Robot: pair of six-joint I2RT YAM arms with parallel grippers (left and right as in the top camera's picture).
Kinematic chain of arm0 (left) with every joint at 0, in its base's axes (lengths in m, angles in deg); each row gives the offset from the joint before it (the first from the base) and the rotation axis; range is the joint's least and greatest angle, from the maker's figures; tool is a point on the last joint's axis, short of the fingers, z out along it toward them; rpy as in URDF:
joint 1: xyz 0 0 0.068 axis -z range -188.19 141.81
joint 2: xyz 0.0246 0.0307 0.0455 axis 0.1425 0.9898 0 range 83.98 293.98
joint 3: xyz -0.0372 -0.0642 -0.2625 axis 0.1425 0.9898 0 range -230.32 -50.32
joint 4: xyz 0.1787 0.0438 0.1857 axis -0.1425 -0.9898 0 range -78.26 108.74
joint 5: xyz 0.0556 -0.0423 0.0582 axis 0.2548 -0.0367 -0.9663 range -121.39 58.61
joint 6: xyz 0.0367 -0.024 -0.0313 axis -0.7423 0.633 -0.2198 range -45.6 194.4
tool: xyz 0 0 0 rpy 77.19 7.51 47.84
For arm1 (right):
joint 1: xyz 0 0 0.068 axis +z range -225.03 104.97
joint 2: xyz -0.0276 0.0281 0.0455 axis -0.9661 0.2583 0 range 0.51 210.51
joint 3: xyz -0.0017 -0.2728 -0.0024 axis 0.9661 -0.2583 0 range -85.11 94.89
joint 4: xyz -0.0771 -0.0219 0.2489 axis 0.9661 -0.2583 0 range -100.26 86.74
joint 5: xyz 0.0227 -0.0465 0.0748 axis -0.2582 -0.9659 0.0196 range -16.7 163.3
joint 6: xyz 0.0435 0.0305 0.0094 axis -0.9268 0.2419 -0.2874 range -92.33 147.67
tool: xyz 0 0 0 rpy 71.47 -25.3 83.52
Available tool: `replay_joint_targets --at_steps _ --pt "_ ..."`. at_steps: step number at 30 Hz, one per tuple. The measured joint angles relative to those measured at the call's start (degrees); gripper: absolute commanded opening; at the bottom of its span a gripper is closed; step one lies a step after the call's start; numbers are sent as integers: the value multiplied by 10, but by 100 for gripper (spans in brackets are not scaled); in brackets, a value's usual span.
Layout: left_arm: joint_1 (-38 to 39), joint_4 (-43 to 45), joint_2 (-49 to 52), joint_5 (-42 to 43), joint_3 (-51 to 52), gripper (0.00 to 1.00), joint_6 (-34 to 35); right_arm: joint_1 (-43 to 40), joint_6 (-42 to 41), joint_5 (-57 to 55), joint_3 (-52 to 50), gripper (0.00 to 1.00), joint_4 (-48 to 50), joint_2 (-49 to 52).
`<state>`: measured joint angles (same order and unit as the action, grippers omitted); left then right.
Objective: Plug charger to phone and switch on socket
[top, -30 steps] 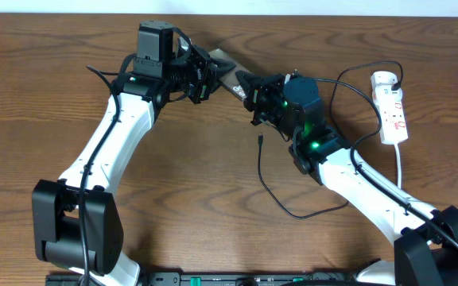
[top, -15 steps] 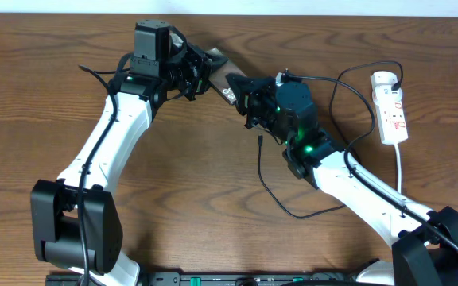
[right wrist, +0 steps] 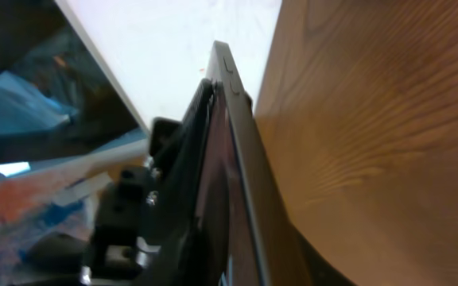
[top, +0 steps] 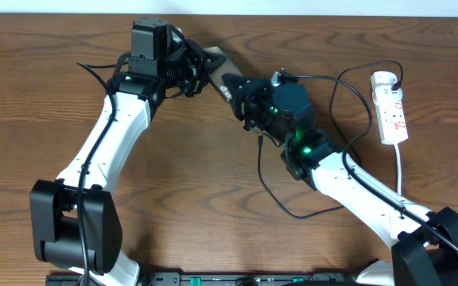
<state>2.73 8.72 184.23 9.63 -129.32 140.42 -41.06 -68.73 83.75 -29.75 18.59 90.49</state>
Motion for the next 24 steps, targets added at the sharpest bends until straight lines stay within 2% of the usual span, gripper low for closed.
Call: replay_joint_targets --at_steps 9,18,24 --pt "-18 0 0 -7 0 7 -31 -7 115 19 0 41 -11 0" --pt "-72 -1 5 -5 0 7 -91 -107 339 64 0 45 -11 0" --pt "-70 0 6 41 0 7 -147 -158 469 137 0 49 -57 -1"
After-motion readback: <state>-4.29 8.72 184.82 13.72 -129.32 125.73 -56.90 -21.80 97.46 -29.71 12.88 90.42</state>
